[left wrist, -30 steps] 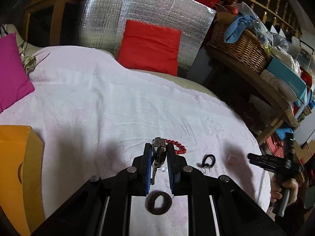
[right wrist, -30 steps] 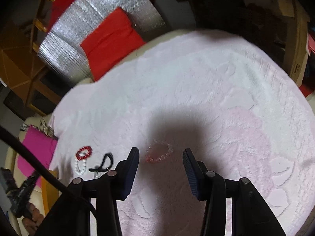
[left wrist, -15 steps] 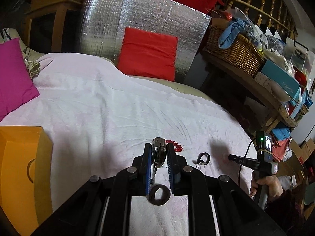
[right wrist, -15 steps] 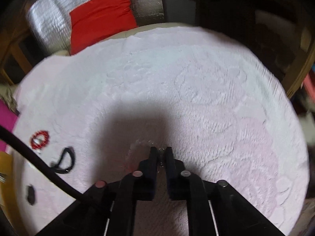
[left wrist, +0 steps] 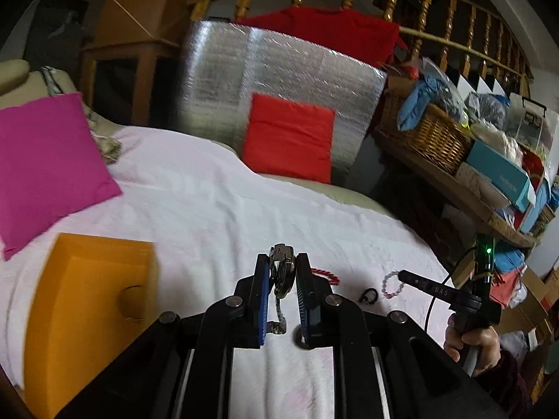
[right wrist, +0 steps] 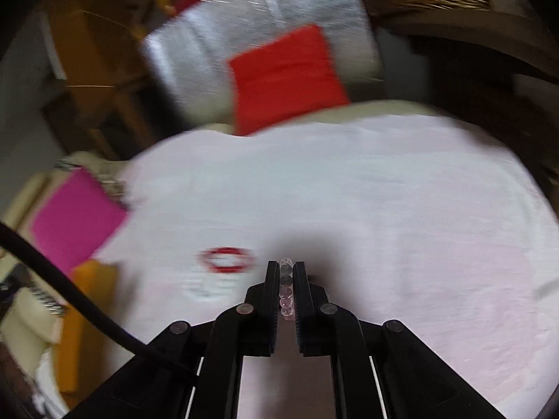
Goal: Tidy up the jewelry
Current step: 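Lower the watch and pink bracelet into the orange box and open both tools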
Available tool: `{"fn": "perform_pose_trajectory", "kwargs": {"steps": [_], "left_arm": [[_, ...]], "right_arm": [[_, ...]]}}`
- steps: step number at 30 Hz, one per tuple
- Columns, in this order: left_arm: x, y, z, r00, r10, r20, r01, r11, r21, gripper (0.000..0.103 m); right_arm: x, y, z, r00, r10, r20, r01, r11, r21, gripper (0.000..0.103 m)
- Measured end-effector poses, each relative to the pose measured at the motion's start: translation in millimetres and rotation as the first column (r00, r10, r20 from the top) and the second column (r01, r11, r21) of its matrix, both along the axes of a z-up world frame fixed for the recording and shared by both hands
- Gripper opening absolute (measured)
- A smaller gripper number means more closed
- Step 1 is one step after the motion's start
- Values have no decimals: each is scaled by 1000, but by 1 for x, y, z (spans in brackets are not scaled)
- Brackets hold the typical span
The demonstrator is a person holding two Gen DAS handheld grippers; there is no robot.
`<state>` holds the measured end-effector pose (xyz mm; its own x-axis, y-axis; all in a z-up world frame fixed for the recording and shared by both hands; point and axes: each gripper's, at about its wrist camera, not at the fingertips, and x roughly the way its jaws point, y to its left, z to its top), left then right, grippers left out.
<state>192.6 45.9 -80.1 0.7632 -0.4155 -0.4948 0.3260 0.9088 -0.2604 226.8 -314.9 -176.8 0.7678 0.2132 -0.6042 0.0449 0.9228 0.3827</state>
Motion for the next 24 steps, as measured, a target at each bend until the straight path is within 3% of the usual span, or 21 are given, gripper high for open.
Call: {"fn": "perform_pose_trajectory", "kwargs": {"steps": [6, 13, 18, 24], "left_arm": [[-21, 59, -10, 993, 109, -34, -107, 993, 48, 16], [-20, 127, -46, 968, 216, -131, -211, 976, 53, 16], [-12, 154, -74, 947, 252, -202, -245, 968, 58, 16], [-3, 176, -102, 926, 270, -263, -265, 963, 55, 16]], "right_arm": [[7, 91, 20, 976, 206, 75, -214, 968, 131, 8], [30, 229, 30, 902, 430, 47, -431, 887, 166, 8], [52, 306, 32, 860, 510, 16, -509, 853, 119, 8], [76, 341, 8, 833, 551, -50, -541, 830, 137, 8]]}}
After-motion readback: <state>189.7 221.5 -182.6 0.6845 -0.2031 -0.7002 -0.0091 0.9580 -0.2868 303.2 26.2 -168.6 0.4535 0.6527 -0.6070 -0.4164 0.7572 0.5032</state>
